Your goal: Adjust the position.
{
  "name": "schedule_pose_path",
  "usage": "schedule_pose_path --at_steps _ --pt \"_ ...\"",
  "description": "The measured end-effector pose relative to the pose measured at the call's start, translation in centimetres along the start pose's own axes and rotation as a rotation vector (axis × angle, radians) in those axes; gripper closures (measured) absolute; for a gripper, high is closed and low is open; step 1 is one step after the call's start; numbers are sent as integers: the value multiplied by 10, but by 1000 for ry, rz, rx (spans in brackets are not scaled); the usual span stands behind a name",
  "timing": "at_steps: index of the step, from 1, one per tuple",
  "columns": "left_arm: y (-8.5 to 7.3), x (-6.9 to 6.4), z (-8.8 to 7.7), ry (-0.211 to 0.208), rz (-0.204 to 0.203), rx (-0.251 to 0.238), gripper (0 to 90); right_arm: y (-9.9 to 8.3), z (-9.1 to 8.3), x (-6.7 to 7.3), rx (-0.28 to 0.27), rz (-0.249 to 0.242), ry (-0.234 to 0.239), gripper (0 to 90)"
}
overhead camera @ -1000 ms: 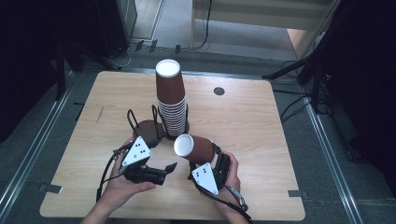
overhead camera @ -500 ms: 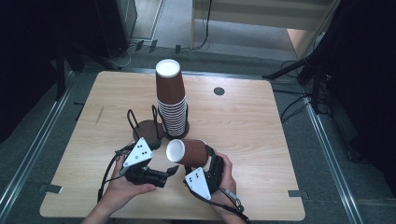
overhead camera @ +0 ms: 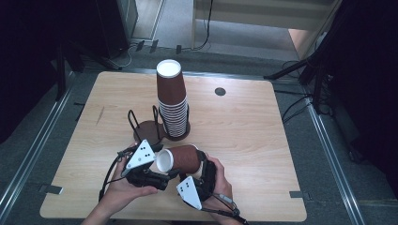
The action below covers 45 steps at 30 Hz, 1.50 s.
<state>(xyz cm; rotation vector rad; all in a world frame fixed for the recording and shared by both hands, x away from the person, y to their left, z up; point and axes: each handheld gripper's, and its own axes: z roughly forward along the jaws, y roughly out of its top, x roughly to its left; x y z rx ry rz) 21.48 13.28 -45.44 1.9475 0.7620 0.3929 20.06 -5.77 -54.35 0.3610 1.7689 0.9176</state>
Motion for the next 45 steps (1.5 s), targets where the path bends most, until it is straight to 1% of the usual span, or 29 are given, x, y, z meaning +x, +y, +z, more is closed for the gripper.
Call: schedule_pose_path --at_steps 1,3,4,7,10,11,12,14,17,19,21,22,23,25,28,31,34,35,36,38,39,40,42,44,45 --pt "0 -1 0 -1 4 7 80 0 0 1 -4 -6 2 106" --pt "0 -1 1 6 11 17 119 1 0 3 -5 -14 4 106" --pt "0 -2 1 5 6 20 127 1 0 3 -3 -14 3 106" --pt "-1 -2 2 -3 3 31 150 1 0 4 0 -18 -2 103" --pt "-2 -1 3 -21 1 34 200 1 1 5 15 -24 -17 87" --pt "-3 0 4 -29 -6 36 208 0 1 6 18 -30 -26 81" --pt "-3 1 4 -36 -15 37 214 -1 2 6 21 -34 -25 73" --pt "-5 2 3 -51 -23 31 222 -1 2 7 31 -25 -17 61" --pt "-5 4 2 -67 -43 22 229 0 1 5 32 -28 -5 40" --pt "-5 8 0 -86 -61 6 232 1 0 4 29 -14 -10 23" --pt "-5 13 -2 -98 -89 -9 234 2 -2 1 16 6 -10 0" --pt "-5 14 -3 -97 -99 -18 234 3 -3 -1 7 20 -10 0" --pt "-6 16 -4 -96 -99 -23 235 3 -4 -2 -3 31 -8 0" --pt "-6 18 -4 -88 -103 -35 235 4 -6 -5 -15 56 2 0" --pt "-8 18 -5 -44 -96 -66 235 5 -8 -8 -32 90 10 0" --pt "-8 19 -8 -44 -94 -111 235 7 -10 -10 -44 110 10 0" --pt "-8 20 -10 -44 -88 -158 234 7 -11 -14 -38 140 3 0" --pt "-8 20 -11 -36 -81 -163 234 7 -12 -15 -39 156 1 0" --pt "-8 19 -11 -22 -71 -174 234 7 -12 -16 -34 160 1 0" --pt "-8 18 -13 17 -45 -185 235 6 -12 -16 -21 143 -5 0" --pt "-7 17 -13 32 -38 -193 235 6 -12 -17 -15 148 -5 0" --pt "-7 17 -14 43 -43 -207 235 5 -12 -17 -15 160 -5 0" --pt "-7 18 -17 44 -60 -233 235 6 -13 -19 -18 184 -4 0" --pt "-7 20 -20 38 -93 -279 235 6 -13 -21 -13 209 -8 0" --pt "-7 21 -21 44 -100 -299 235 6 -13 -23 -14 225 -13 0"
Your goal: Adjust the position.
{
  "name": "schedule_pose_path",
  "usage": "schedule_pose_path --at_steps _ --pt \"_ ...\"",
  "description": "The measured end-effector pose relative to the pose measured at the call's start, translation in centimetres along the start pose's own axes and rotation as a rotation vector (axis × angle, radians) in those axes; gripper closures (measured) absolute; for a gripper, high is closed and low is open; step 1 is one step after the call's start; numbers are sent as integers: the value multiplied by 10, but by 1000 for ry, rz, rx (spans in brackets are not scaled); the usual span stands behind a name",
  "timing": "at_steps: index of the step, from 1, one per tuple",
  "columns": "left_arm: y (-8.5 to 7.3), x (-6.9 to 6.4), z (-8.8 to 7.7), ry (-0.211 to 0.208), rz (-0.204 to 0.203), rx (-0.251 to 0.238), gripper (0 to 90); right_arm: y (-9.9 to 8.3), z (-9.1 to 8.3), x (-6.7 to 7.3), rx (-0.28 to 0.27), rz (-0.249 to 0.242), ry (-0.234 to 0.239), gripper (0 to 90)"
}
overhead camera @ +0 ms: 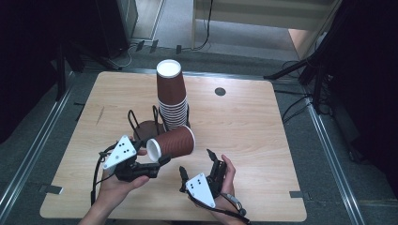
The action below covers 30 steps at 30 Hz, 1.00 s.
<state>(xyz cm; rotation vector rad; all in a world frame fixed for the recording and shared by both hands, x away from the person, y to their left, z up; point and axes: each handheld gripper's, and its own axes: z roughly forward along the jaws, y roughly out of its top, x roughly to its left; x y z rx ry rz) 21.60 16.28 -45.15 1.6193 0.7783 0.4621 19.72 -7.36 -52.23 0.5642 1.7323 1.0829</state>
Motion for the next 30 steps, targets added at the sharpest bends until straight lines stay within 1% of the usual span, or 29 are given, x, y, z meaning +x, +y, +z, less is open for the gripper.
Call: schedule_pose_path --at_steps 2,4,5,7,8,9,10,11,12,13,14,15,16,17,18,19,20,21,23,24,25,26,27,30 --pt "0 0 -1 11 4 -9 235 0 1 -4 4 39 -10 0" --pt "0 0 -1 14 10 -16 235 0 1 -9 6 102 -33 0" --pt "0 0 -1 13 9 -21 235 0 1 -10 6 121 -40 0" --pt "0 -1 -1 29 28 -24 235 0 1 -15 11 176 -47 0" --pt "0 -2 -1 40 32 -25 234 1 1 -17 13 200 -50 0" --pt "0 -2 -1 64 37 -25 235 1 1 -19 14 218 -49 0" --pt "0 -1 -1 68 38 -29 235 2 0 -21 13 239 -52 0" --pt "0 -1 -1 55 22 -30 235 2 0 -22 14 252 -50 0" --pt "-1 0 -1 40 13 -36 235 3 0 -23 19 278 -34 0" --pt "-1 0 0 35 11 -49 235 3 0 -24 23 296 -23 0" --pt "-1 0 0 38 14 -51 235 4 0 -25 28 323 -18 0" --pt "-1 0 1 43 17 -51 235 4 0 -25 31 340 -21 0" --pt "-1 -1 2 49 24 -47 235 5 -1 -26 32 352 -30 0" --pt "-1 -1 3 58 24 -50 235 6 -2 -27 32 375 -44 0" --pt "0 -1 3 59 19 -58 234 7 -3 -29 35 406 -48 0" --pt "0 -1 4 50 1 -82 234 9 -5 -32 39 441 -53 0" --pt "0 -1 4 48 -9 -93 234 10 -6 -36 49 492 -50 0" --pt "1 -1 5 46 -15 -95 234 11 -8 -37 59 527 -40 3" --pt "1 -1 8 43 -14 -98 234 13 -10 -42 75 583 -32 11" --pt "1 -2 9 39 -15 -102 234 14 -12 -45 87 624 -29 10" --pt "0 -3 11 33 -12 -105 234 15 -13 -46 90 652 -26 5" --pt "0 -4 12 31 -12 -109 234 16 -15 -49 99 705 -12 0" --pt "0 -5 14 27 -6 -114 234 17 -16 -51 98 736 -4 0" --pt "-1 -10 19 9 6 -125 234 19 -19 -57 102 871 12 0"
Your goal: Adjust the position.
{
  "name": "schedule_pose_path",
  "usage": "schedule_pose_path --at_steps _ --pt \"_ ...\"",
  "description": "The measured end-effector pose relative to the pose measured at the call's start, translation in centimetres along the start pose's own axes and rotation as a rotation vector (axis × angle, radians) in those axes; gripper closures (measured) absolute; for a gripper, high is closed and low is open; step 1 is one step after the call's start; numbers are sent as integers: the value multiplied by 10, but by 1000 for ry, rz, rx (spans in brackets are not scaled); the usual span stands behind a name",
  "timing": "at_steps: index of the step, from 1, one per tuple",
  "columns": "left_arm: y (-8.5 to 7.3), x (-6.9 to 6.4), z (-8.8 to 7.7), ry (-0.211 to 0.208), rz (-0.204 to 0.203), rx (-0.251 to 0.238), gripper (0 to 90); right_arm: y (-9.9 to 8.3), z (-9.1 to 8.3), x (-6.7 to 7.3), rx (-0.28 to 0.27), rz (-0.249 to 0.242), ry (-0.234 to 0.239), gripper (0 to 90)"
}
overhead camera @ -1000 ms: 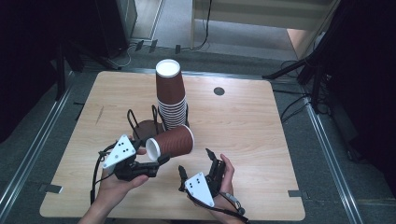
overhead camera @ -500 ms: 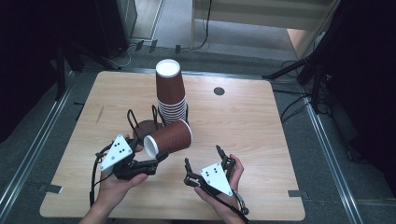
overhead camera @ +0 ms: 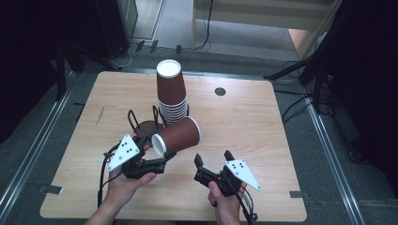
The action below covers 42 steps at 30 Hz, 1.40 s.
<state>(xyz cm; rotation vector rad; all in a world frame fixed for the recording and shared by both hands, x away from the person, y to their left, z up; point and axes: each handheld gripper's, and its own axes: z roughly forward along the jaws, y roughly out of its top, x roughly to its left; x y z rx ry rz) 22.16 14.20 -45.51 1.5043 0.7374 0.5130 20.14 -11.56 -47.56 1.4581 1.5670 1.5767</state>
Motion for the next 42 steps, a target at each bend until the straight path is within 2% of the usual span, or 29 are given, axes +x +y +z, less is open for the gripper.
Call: schedule_pose_path --at_steps 1,3,4,5,6,9,11,16,22,23,28,32,35,42 --pt "-1 -1 1 -3 5 -4 234 2 -2 0 2 60 16 0" --pt "-2 -3 4 -14 7 -20 234 5 -3 0 5 130 32 0" --pt "-3 -4 5 -19 5 -28 234 7 -6 0 -1 186 26 0" --pt "-4 -5 6 -25 8 -35 234 9 -7 0 -7 221 16 0" --pt "-4 -6 6 -28 11 -40 234 11 -9 0 -9 285 15 0" --pt "-6 -9 8 -39 11 -51 234 14 -11 0 3 417 12 0" --pt "-7 -10 9 -42 13 -54 234 14 -11 1 9 479 8 0" --pt "-12 -14 12 -49 21 -63 234 12 -10 7 22 579 16 0" --pt "-20 -18 16 -47 38 -87 234 15 -6 10 40 792 71 0" --pt "-20 -19 16 -46 41 -90 234 15 -5 11 46 840 84 0" --pt "-23 -22 17 -52 50 -92 234 14 -3 12 50 969 103 0" --pt "-25 -25 19 -61 67 -91 234 13 0 11 60 1051 121 0" --pt "-26 -27 19 -63 88 -93 234 14 3 11 64 1086 134 0" --pt "-27 -30 20 -75 89 -90 235 12 11 10 71 1118 131 0"
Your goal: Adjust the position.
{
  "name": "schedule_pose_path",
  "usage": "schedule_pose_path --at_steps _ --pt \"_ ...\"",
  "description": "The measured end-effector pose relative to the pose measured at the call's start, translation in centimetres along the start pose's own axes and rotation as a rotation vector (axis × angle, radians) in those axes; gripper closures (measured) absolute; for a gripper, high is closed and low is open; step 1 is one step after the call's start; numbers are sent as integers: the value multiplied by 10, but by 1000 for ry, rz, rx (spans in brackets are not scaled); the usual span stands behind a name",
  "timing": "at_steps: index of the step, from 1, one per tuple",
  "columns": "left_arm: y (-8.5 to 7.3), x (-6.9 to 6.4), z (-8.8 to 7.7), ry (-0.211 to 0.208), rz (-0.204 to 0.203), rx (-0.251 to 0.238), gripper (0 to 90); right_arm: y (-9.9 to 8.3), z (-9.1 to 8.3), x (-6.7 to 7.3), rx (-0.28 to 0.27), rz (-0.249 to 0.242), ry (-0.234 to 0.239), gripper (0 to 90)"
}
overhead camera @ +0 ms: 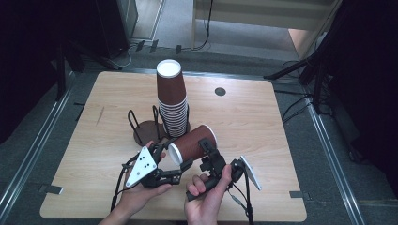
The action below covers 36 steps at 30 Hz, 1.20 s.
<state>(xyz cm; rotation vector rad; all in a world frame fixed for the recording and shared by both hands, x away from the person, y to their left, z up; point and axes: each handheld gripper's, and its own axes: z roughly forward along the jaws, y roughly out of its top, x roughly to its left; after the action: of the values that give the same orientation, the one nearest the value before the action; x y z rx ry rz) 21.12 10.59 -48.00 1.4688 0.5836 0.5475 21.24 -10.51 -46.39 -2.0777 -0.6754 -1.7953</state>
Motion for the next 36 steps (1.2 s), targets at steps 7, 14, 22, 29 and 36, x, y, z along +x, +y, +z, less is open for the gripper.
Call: schedule_pose_path --at_steps 7,14,22,29,36 --pt "-2 -3 0 -12 11 5 235 0 7 -2 6 33 17 0" --pt "-2 -4 0 -19 11 9 235 4 14 -5 30 69 34 0" --pt "-3 -3 -1 -25 10 18 234 7 19 -8 51 99 38 42" --pt "-3 -2 -1 -20 15 21 231 7 19 -8 55 101 38 82" --pt "0 -1 -7 -21 40 6 222 6 20 -7 76 92 66 97"
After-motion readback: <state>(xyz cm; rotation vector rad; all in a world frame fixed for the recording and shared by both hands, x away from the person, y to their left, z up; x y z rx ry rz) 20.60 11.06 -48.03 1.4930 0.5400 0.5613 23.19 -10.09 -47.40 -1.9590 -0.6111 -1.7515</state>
